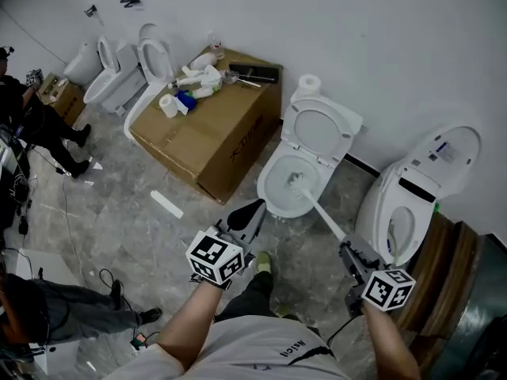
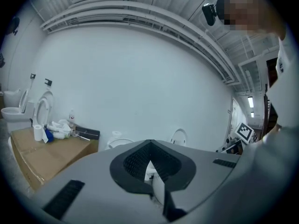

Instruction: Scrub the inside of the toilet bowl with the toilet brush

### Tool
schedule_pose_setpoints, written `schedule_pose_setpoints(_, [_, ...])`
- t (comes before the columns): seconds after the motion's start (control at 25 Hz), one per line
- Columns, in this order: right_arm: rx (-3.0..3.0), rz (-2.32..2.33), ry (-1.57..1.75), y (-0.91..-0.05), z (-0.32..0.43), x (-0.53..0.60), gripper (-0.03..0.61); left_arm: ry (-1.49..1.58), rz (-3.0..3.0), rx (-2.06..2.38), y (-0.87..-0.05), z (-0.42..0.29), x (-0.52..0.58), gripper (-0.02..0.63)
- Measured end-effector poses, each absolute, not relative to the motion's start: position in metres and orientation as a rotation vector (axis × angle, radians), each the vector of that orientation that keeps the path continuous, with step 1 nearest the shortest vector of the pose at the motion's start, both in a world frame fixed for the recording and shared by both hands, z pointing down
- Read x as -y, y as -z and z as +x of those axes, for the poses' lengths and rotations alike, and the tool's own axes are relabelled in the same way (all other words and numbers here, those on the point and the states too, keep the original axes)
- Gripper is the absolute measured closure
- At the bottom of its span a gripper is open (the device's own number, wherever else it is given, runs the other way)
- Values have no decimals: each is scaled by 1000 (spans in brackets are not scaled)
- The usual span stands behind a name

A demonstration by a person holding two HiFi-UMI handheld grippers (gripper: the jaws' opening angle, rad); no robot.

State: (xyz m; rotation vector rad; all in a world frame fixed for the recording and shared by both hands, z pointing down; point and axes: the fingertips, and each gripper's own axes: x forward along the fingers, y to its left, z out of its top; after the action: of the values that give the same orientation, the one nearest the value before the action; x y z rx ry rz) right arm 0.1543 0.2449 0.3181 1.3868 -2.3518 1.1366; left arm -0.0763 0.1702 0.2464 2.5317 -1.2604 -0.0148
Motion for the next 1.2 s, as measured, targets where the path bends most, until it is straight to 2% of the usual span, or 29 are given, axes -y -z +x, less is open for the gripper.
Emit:
schedule_pose_setpoints(0.48, [2203, 1303, -1189, -404, 120, -132, 422, -60, 2519, 1203, -311, -95, -33, 606])
schedule_pose_setpoints(1.2, [2063, 975, -1086, -627, 89, -1, 422, -181, 2259, 1348, -473, -77, 99, 606])
